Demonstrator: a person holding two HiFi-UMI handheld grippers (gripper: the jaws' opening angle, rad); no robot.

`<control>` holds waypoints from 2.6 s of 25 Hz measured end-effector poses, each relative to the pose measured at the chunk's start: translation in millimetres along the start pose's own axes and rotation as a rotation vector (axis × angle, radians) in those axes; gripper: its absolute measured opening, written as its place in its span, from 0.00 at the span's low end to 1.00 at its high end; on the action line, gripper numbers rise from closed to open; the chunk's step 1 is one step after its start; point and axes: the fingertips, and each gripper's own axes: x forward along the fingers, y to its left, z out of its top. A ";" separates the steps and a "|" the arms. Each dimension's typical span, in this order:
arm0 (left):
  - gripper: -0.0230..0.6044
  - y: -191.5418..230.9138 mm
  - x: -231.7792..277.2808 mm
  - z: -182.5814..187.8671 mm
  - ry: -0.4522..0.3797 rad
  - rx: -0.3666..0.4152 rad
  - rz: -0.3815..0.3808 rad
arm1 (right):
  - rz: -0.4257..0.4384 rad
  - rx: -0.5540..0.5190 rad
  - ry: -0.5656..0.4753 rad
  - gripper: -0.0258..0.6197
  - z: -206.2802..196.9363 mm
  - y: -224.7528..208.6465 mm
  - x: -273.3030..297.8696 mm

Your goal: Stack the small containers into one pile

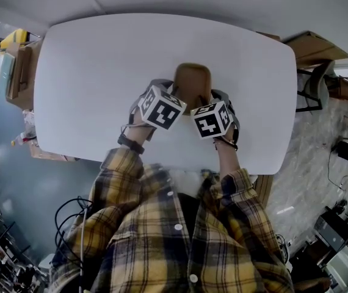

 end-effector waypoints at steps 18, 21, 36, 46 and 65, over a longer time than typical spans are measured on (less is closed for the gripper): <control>0.17 7.1 -73.2 52.9 -0.306 -0.062 0.034 | 0.029 0.200 -0.356 0.27 70.8 -20.8 -88.4; 0.18 6.6 -96.6 64.6 -0.379 -0.063 0.042 | 0.089 0.243 -0.453 0.27 89.8 -16.1 -114.2; 0.16 -22.3 -204.5 103.3 -0.759 0.008 0.101 | 0.266 0.264 -0.902 0.14 140.1 8.9 -233.3; 0.07 -46.2 -225.4 102.9 -0.854 0.020 0.047 | 0.250 0.170 -0.936 0.06 131.7 18.6 -250.2; 0.07 -53.3 -227.1 98.7 -0.861 0.071 0.043 | 0.238 0.066 -0.913 0.06 120.0 31.8 -246.6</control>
